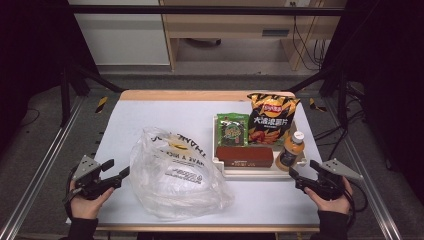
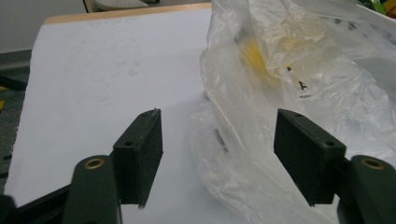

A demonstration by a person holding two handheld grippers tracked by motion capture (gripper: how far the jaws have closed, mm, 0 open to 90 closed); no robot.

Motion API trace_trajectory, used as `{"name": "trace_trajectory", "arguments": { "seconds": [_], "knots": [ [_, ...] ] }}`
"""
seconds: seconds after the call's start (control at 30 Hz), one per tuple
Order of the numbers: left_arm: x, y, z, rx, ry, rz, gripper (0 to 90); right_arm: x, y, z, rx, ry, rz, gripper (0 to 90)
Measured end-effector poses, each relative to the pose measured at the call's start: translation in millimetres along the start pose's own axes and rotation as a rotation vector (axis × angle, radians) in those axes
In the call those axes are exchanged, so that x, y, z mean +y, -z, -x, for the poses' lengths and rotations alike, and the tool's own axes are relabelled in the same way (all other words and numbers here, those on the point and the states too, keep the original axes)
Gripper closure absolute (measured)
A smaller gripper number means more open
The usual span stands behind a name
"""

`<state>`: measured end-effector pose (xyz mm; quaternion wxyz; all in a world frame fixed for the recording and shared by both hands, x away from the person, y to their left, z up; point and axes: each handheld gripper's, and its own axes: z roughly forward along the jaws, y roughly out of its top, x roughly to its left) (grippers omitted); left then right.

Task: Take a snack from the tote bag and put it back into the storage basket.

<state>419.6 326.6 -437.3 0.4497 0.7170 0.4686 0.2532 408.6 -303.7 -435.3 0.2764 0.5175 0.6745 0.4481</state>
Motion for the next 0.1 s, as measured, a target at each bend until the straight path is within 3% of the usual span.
{"name": "trace_trajectory", "arguments": {
  "seconds": [0.1],
  "knots": [
    [-2.2,-2.4,-1.7,0.008,-0.003,-0.007,35.1,-2.7,0.2,2.3,0.000,-0.011,-0.008,17.8]
  ]
}}
